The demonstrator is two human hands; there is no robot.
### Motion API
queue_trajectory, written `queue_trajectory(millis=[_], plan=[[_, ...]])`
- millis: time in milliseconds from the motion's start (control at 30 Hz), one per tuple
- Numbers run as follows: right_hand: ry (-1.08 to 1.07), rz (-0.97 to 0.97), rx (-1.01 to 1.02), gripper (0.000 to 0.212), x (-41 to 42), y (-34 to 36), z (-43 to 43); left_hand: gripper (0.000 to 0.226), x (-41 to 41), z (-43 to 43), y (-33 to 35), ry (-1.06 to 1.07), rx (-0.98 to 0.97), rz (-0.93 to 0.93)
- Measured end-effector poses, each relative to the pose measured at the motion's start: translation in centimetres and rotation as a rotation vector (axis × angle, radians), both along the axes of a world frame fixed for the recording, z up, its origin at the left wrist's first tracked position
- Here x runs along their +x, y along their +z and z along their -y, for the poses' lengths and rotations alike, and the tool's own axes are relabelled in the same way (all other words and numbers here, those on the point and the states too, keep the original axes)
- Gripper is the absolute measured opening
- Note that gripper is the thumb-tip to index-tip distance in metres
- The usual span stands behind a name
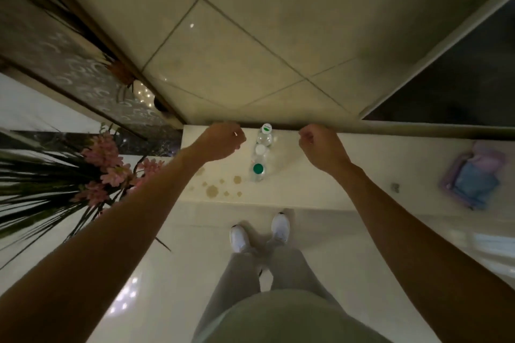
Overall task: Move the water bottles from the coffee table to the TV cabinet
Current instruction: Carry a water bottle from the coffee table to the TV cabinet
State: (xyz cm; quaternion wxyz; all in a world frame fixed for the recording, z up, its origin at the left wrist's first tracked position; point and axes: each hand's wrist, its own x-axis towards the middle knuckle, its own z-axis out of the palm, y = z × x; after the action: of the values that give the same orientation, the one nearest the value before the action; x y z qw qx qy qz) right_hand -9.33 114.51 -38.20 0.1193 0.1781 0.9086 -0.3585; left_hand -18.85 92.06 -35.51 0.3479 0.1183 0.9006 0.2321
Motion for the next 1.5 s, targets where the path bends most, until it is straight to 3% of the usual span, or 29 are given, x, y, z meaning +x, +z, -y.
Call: queue_trajectory(millis=[200,333,633,900,1133,1500], plan=[[-0.059,-0.082,0.151,0.021,2.6,8.0,-2.6,0.023,-0.1,-2.3,7.3,-0.408,-0.070,-0.294],[-0.121,-0.099,0.225,0.016,6.4,10.8,-1.9,0.022,1.4,-4.3,10.0,-0.586,-0.049,-0.325],[-0.468,0.035,0.316,0.033,20.5,12.7,1.6,0.028,9.7,-11.2,12.5,-1.089,-0.048,-0.374],[-0.799,0.105,0.393,0.033,34.8,14.5,3.7,0.033,23.7,-16.4,15.6,-1.440,0.114,-0.420],[-1.086,0.058,0.420,0.028,49.0,15.2,7.9,0.031,36.1,-17.5,17.3,-1.615,0.208,-0.462],[-1.435,0.104,0.478,0.027,74.7,16.2,17.2,0.032,63.6,-14.4,17.8,-1.988,0.341,-0.500]])
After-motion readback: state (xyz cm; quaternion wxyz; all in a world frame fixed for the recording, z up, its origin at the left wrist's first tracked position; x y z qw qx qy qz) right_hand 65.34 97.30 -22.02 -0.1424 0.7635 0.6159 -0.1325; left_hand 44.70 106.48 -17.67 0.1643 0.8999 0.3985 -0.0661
